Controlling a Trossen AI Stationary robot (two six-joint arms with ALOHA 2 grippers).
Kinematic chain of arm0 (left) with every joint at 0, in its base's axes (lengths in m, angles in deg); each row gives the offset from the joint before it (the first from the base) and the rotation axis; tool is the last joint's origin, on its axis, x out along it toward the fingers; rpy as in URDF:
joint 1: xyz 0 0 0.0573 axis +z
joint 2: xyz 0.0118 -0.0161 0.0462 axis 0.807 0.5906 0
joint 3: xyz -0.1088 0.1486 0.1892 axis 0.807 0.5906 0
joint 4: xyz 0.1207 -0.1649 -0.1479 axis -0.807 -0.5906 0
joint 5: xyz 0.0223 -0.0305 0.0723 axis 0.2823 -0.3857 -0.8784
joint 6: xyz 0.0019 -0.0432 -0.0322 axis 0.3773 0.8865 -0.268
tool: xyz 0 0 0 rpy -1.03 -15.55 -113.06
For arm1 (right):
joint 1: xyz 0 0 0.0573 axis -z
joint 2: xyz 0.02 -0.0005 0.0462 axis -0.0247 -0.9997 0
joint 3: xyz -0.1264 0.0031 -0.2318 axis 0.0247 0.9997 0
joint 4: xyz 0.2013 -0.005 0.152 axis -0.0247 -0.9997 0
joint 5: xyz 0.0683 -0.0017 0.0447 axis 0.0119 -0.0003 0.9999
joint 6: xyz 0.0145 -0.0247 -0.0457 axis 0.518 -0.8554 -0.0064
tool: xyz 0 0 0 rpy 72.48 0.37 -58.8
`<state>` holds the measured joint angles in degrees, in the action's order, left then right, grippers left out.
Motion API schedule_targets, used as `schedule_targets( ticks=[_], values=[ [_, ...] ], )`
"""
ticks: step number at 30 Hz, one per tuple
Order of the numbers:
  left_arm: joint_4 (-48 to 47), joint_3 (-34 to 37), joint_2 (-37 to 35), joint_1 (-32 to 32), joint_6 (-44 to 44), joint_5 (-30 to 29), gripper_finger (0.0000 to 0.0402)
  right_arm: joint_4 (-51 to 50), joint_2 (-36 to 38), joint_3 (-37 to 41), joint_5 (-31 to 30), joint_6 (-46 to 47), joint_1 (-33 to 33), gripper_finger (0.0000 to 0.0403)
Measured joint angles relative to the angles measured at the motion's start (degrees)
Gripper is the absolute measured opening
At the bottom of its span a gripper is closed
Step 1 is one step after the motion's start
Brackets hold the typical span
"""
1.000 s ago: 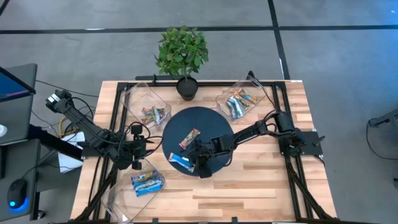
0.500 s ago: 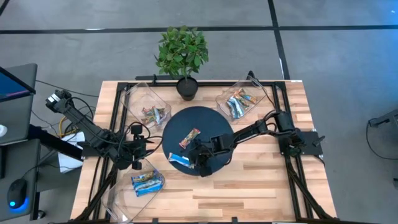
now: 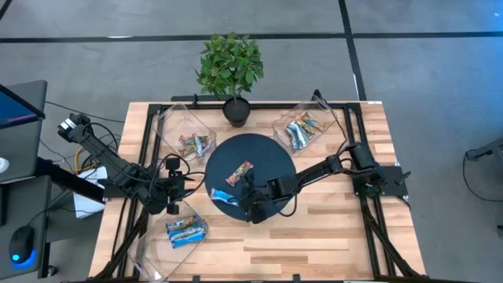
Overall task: Pick and place Granola Bars by type
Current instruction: Put the yellow granola bar into the top right bin
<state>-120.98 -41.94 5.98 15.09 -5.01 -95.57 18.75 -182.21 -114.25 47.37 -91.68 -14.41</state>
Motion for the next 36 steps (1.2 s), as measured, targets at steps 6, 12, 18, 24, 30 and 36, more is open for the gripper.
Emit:
schedule_targets(
  ticks=[6,12,18,24,30,36],
  values=[
    [-0.23,0.00,0.00,0.00,0.06,-0.01,0.0137,-3.76,3.98,0.00,-6.77,0.10,-2.00,0.0000],
    [-0.26,0.00,0.02,0.00,0.46,0.01,0.0137,-14.65,8.86,-0.04,-19.69,6.17,-3.88,0.0000],
    [-0.24,0.00,0.02,0.02,0.52,0.02,0.0137,-31.00,14.87,-0.04,-31.38,18.72,-3.81,0.0000],
    [-0.24,0.00,0.02,0.00,0.52,0.04,0.0137,-52.27,20.90,-0.07,-37.67,37.66,-1.72,0.0000],
    [-0.22,0.00,0.02,0.01,0.52,0.04,0.0137,-69.33,24.50,1.37,-39.62,55.83,3.18,0.0000],
    [-0.22,0.00,0.00,0.00,0.49,0.07,0.0137,-71.10,26.54,5.57,-39.46,60.22,11.02,0.0000]
  ],
)
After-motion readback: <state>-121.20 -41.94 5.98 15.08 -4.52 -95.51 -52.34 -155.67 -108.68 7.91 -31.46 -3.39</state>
